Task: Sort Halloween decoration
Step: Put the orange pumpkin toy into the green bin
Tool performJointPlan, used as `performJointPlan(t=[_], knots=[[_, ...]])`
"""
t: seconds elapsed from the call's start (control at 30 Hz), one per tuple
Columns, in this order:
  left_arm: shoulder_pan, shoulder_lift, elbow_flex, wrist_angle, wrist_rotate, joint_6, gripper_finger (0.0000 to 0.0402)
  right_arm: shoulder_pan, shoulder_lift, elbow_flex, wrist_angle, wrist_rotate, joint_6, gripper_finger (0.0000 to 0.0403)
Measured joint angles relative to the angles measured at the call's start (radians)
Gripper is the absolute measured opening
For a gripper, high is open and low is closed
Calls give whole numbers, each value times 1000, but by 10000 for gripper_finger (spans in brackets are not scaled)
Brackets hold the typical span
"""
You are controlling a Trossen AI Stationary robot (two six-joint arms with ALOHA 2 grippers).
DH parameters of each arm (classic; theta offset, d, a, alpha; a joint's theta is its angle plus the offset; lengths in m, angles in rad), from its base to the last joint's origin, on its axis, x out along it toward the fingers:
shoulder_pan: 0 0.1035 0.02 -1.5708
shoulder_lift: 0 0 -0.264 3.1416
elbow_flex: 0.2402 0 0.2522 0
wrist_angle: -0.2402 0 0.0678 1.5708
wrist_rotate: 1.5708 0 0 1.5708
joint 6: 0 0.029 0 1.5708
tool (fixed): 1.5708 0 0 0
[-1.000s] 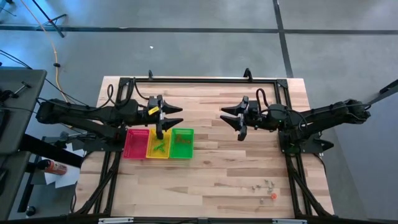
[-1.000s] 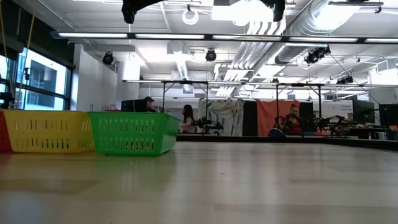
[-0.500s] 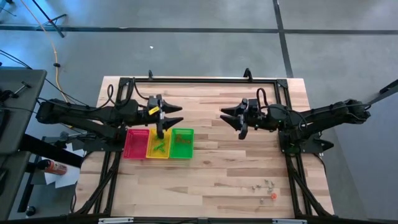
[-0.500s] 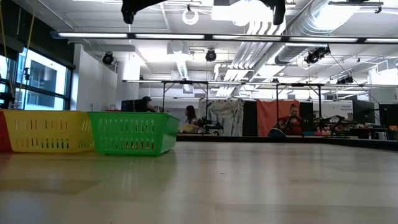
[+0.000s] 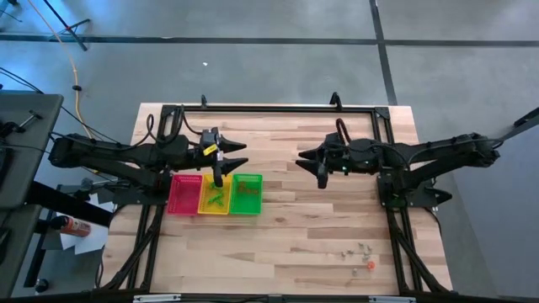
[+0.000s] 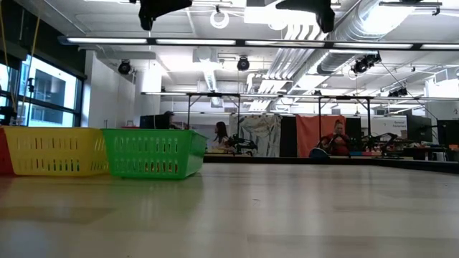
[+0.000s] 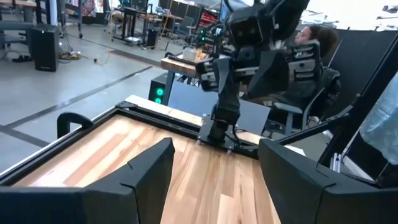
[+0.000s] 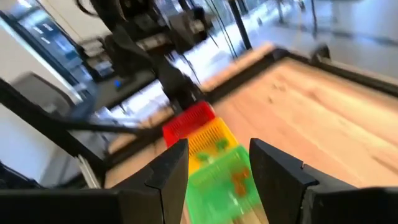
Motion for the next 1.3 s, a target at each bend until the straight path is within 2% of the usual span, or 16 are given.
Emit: performJointPlan(t=[0.2,0.4,0.53,0.73,1.03,1.3], knots=[[0,0,0,-2,0,0,225,0,70,142,-303,-50,94,165],[0,0,0,-3,0,-10,225,11,126,181,-438,-257,210,165],[-2,0,0,-13,0,-10,225,65,161,180,-530,-359,291,165],[-2,0,0,-18,0,-11,225,200,208,179,-687,-392,462,165],[-2,0,0,-20,0,-10,225,506,318,179,-826,-418,919,165],[-2,0,0,-21,3,-21,225,715,451,178,-834,-611,1331,165]])
